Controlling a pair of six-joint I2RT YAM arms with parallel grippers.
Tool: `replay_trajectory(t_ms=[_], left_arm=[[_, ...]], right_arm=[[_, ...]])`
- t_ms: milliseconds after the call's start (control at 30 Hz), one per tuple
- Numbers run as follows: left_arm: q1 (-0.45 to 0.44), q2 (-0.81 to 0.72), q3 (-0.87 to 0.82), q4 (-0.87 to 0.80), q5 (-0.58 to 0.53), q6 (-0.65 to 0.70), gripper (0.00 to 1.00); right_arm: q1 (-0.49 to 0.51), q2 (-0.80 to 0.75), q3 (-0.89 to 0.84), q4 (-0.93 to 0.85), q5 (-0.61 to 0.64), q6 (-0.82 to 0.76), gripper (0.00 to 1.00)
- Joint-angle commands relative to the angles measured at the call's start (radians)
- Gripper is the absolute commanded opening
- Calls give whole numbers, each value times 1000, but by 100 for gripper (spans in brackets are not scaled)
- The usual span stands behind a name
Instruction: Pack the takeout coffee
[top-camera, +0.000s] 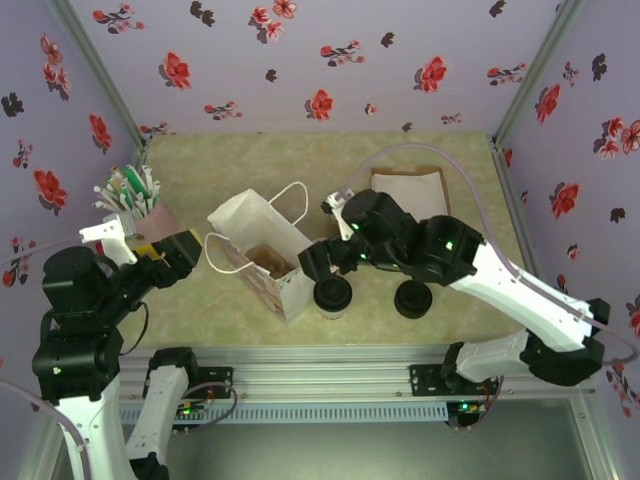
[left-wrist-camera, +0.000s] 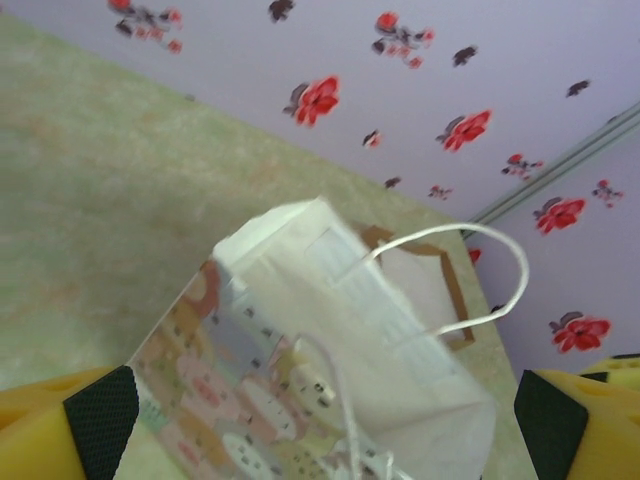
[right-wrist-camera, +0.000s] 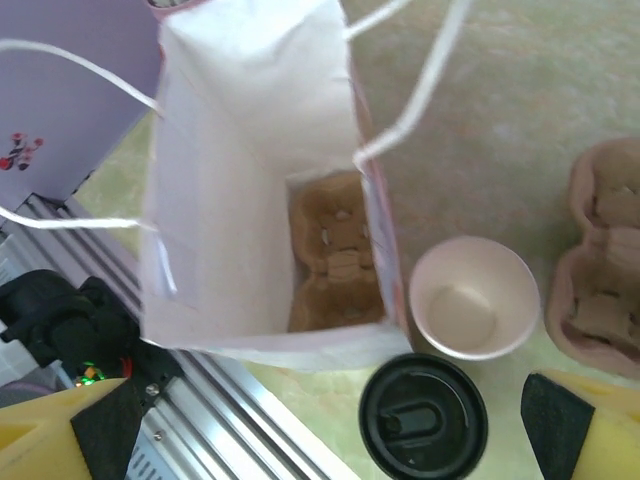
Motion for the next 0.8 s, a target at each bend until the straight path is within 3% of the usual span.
replay_trajectory(t_ms=[0,200,367,500,600,767], left_arm=[[-9,-22,-47,-64,-55,1,99],[-9,-50,-154,-71,-79,-45,93],[-9,-70,-209,-94,-101,-68,84],[-9,-76,-251,-107,-106,-88,76],[-9,-78,-282,-100,-96,-96,71],[-9,-82,-341,-78,-49,-118,61]], right_arm=[[4,-67,-96,16,70,53,99],[0,-160,-267,-4,139,123,98],[-40,-165,-353,-7,154,171,90],[-129,-159,-424,52,55,200,80],[-198,-147,-467,104,-15,216,65],[-244,-99,-482,144,-70,216,51]])
